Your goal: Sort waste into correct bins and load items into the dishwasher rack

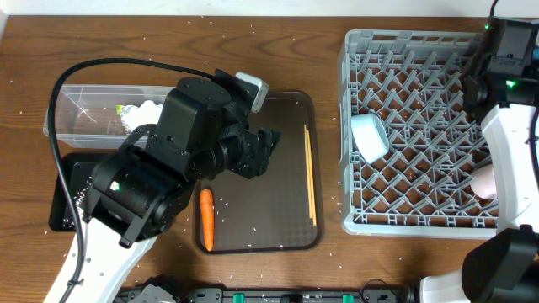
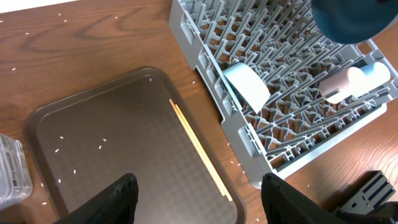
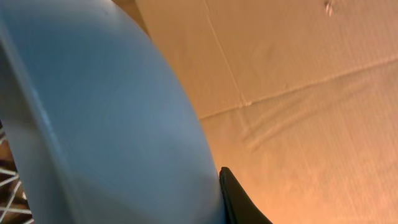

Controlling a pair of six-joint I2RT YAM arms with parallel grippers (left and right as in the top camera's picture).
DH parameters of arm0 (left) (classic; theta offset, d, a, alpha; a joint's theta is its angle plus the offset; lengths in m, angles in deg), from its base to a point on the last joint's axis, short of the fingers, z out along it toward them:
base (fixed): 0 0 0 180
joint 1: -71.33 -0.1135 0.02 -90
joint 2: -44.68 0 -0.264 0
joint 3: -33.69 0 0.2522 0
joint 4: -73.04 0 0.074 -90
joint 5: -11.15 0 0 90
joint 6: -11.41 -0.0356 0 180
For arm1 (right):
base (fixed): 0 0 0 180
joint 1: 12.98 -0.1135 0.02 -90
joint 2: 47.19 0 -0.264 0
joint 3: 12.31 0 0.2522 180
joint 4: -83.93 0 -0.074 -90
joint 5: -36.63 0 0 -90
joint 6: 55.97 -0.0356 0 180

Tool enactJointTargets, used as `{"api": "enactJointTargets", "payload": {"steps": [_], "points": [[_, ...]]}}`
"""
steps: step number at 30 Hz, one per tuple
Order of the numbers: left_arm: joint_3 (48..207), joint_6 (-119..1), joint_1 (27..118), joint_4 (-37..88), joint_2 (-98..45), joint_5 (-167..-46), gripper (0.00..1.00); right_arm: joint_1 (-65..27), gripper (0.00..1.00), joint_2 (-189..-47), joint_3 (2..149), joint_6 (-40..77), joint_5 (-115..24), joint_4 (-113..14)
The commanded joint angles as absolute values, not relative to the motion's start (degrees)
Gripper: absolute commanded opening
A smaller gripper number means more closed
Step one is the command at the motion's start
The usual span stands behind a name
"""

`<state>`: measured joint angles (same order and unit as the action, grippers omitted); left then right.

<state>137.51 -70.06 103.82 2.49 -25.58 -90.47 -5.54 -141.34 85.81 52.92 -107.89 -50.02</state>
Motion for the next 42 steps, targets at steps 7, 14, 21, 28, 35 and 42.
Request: {"api": "enactJointTargets", "payload": {"steps": [7, 14, 21, 28, 35, 42], "points": [[138.43, -71.11, 104.04, 2.33, -25.77, -89.84, 0.64, -4.80, 0.01, -142.96, 86.42, 62.10, -100.63, -53.40], [138.43, -71.11, 104.04, 1.88, -26.87, -89.73, 0.64, -4.80, 0.01, -144.64, 86.40, 61.93, -98.38, -53.30], [138.43, -71.11, 104.04, 0.56, -27.74, -89.73, 0.64, -4.86, 0.01, -147.49, 86.40, 61.73, -99.56, -51.85], [138.43, -71.11, 104.04, 0.02, -27.76, -89.73, 0.64, -4.95, 0.01, -147.73, 86.40, 60.70, -104.15, -51.70], [138.43, -71.11, 104.04, -0.42, -27.76, -89.73, 0.64, -5.08, 0.01, -147.62, 86.40, 61.29, -106.93, -53.12], [138.43, -71.11, 104.04, -0.42, -27.76, -89.73, 0.64, -5.19, 0.04, -147.64, 86.38, 59.35, -102.45, -51.94]]}}
